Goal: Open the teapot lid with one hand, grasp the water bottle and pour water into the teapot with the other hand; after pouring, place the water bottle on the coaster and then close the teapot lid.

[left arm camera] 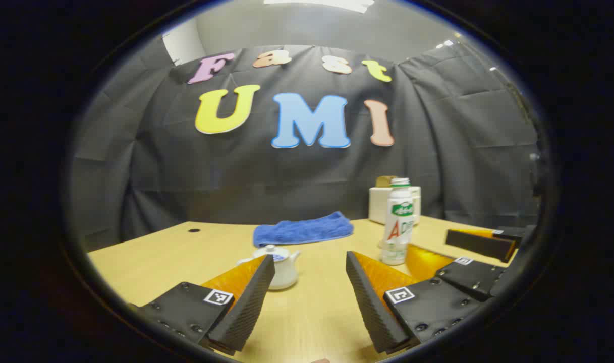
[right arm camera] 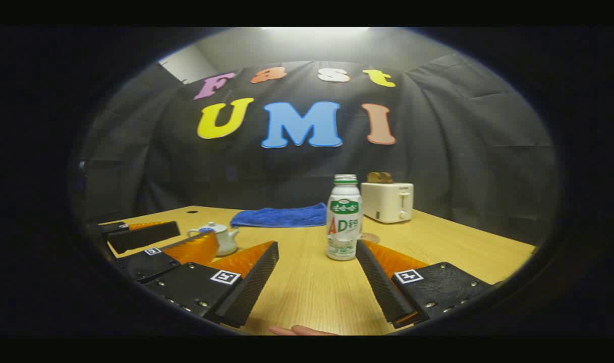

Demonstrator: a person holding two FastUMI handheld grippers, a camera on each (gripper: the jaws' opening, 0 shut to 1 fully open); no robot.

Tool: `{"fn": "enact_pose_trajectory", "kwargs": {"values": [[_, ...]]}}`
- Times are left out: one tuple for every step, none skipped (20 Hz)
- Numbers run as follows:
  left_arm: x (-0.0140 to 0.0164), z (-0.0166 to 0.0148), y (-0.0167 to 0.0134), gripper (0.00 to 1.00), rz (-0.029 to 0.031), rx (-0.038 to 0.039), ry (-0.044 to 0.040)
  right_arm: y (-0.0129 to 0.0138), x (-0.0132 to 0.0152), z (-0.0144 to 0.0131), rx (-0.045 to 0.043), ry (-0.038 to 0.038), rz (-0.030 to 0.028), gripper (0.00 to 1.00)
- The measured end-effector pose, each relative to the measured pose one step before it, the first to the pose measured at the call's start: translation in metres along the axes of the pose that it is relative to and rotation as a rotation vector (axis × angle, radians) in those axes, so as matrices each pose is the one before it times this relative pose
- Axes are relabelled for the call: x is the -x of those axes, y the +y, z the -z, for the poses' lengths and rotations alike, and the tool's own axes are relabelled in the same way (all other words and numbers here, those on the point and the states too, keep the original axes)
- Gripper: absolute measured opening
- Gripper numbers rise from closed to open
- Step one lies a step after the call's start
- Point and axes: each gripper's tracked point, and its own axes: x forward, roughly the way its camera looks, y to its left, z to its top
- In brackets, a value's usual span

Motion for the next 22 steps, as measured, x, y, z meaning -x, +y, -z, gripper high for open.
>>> {"fn": "enact_pose_trajectory", "kwargs": {"values": [[0.00000, 0.00000, 0.00000, 0.98, 0.00000, 0.00000, 0.00000, 0.00000, 0.00000, 0.00000, 0.00000, 0.00000, 0.00000, 0.95], [0.00000, 0.00000, 0.00000, 0.98, 0.00000, 0.00000, 0.00000, 0.00000, 0.00000, 0.00000, 0.00000, 0.00000, 0.00000, 0.95], [0.00000, 0.00000, 0.00000, 0.99, 0.00000, 0.00000, 0.00000, 0.00000, 0.00000, 0.00000, 0.00000, 0.00000, 0.00000, 0.95], [0.00000, 0.00000, 0.00000, 0.99, 0.00000, 0.00000, 0.00000, 0.00000, 0.00000, 0.00000, 0.00000, 0.00000, 0.00000, 0.95], [0.00000, 0.00000, 0.00000, 0.99, 0.00000, 0.00000, 0.00000, 0.00000, 0.00000, 0.00000, 0.00000, 0.00000, 0.00000, 0.95], [0.00077, 0.00000, -0.00059, 0.99, -0.00106, 0.00207, 0.00376, -0.00066, -0.00085, -0.00023, -0.00247, -0.00008, 0.00599, 0.95], [-0.00005, -0.00193, -0.00003, 0.99, 0.00045, -0.00026, -0.00038, 0.00077, 0.00079, 0.00128, 0.00086, 0.00327, -0.00328, 0.95], [-0.00101, -0.00246, 0.00025, 0.99, -0.00060, -0.00196, -0.01602, -0.00120, -0.00113, -0.00177, 0.00219, -0.00872, -0.00055, 0.95], [0.00171, 0.00042, 0.00006, 0.99, 0.00089, 0.00079, 0.01262, 0.00046, -0.00027, -0.00171, 0.00351, -0.00092, -0.00011, 0.95], [-0.00006, 0.00167, 0.00037, 0.99, 0.00012, -0.00404, -0.00010, 0.00010, 0.00054, 0.00094, -0.00314, 0.00084, 0.00019, 0.95], [-0.00034, 0.00089, 0.00026, 0.99, -0.00029, -0.00021, 0.00421, -0.00012, -0.00014, -0.00025, -0.00096, 0.00019, 0.00007, 0.95], [-0.00005, -0.00084, -0.00011, 0.99, -0.00006, 0.00177, -0.00451, 0.00009, 0.00014, 0.00026, 0.00063, -0.00041, -0.00028, 0.95], [-0.00006, -0.00040, 0.00015, 0.99, -0.00002, 0.00008, 0.00163, 0.00000, -0.00009, -0.00060, -0.00010, 0.00031, 0.00004, 0.95], [0.00021, 0.00046, -0.00011, 0.96, 0.00003, -0.00061, -0.00092, 0.00004, -0.00008, 0.00074, 0.00019, 0.00110, -0.00008, 0.95], [-0.00023, -0.00083, -0.00025, 0.94, 0.00030, -0.00072, 0.00028, -0.00015, -0.00016, -0.00051, -0.00050, -0.00084, 0.00022, 0.95], [-0.00005, 0.00076, 0.00026, 0.91, 0.00058, 0.00086, -0.00105, -0.00038, 0.00027, 0.00054, -0.00018, 0.00052, 0.00295, 0.95], [-0.00026, -0.00001, -0.00067, 0.92, 0.00562, 0.00096, 0.00246, 0.00012, 0.00022, -0.00087, -0.00072, -0.00053, -0.00117, 0.95], [-0.00003, 0.00031, -0.00208, 0.94, 0.01399, 0.00075, 0.00018, 0.00160, -0.00009, 0.00058, 0.00069, 0.00122, -0.00958, 0.95], [0.00013, -0.00178, -0.00199, 0.96, 0.01835, 0.00058, -0.00309, 0.00144, -0.00002, -0.00032, -0.00041, -0.00119, -0.01009, 0.95], [-0.00065, 0.00080, -0.00068, 1.00, 0.00931, 0.00013, 0.00082, 0.00074, -0.00087, 0.00024, 0.00268, -0.00130, -0.01096, 0.95], [-0.00086, -0.00060, 0.00126, 1.00, -0.00176, 0.00122, -0.00134, 0.00098, -0.00100, -0.00067, -0.00179, 0.00047, -0.01351, 0.95], [-0.00157, 0.00053, 0.00152, 1.00, -0.00434, 0.00016, 0.00078, 0.00135, -0.00083, 0.00058, 0.00180, 0.00172, -0.01003, 0.95]]}}
